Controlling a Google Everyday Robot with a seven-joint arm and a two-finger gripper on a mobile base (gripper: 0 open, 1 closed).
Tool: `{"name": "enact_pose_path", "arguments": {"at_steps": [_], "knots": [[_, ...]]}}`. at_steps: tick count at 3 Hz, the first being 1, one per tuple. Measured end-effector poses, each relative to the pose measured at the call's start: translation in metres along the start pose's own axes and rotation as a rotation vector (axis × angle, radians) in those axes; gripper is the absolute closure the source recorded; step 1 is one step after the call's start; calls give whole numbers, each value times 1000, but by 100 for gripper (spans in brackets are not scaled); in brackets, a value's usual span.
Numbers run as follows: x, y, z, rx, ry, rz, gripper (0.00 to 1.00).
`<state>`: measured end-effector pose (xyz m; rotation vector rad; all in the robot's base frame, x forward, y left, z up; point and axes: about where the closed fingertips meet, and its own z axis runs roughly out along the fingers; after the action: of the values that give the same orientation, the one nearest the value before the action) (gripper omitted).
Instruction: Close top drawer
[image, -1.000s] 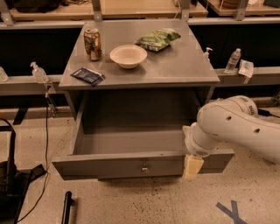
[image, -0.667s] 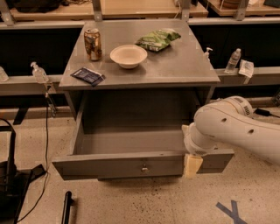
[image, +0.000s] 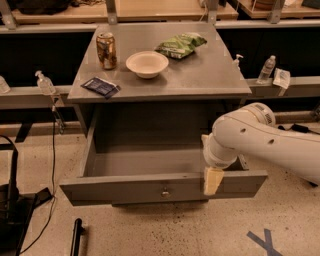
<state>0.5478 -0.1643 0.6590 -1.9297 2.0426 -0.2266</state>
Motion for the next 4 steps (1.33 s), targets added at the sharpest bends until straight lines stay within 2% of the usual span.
{"name": "enact_pose_path", "arguments": {"at_steps": [2, 4], "knots": [[-14, -26, 9, 48, -42, -23, 0], [-20, -32, 14, 50, -47, -30, 0]]}}
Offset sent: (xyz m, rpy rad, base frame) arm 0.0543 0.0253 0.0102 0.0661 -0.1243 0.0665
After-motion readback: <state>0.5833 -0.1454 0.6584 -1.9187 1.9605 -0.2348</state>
